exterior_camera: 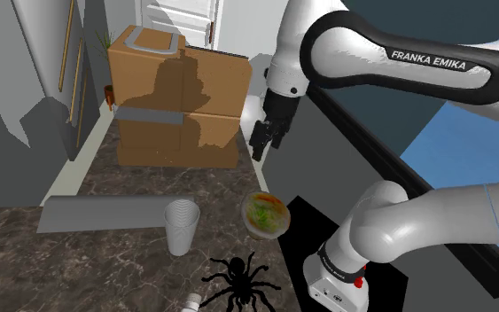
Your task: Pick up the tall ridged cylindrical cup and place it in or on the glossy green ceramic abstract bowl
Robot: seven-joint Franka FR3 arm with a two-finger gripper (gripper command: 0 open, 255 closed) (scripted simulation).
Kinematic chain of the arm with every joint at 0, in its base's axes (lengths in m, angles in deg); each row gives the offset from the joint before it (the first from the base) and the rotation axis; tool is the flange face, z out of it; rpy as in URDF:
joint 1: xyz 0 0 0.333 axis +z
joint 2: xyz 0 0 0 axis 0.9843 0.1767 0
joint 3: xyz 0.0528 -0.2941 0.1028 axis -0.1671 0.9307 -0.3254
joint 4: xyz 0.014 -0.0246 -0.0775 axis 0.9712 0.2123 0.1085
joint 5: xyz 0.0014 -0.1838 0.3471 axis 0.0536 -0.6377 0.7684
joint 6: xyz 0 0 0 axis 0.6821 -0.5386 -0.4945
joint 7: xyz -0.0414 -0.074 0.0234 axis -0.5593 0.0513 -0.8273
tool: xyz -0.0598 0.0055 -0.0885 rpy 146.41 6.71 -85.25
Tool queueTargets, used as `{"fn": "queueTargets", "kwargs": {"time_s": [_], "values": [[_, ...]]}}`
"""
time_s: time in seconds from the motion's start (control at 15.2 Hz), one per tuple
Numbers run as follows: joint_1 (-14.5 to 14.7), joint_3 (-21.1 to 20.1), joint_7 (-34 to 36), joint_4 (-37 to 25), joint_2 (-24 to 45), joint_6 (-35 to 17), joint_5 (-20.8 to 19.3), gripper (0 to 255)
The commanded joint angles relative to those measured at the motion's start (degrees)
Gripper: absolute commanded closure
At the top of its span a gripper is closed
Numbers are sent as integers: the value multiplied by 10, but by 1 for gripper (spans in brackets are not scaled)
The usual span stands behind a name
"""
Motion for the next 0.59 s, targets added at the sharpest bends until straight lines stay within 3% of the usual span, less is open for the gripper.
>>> {"fn": "queueTargets", "kwargs": {"time_s": [0.0, 0.53], "values": [[9, -30, 26, -2, 18, -22, 11, 0], [24, -148, 129, -43, 130, -111, 19, 0]]}}
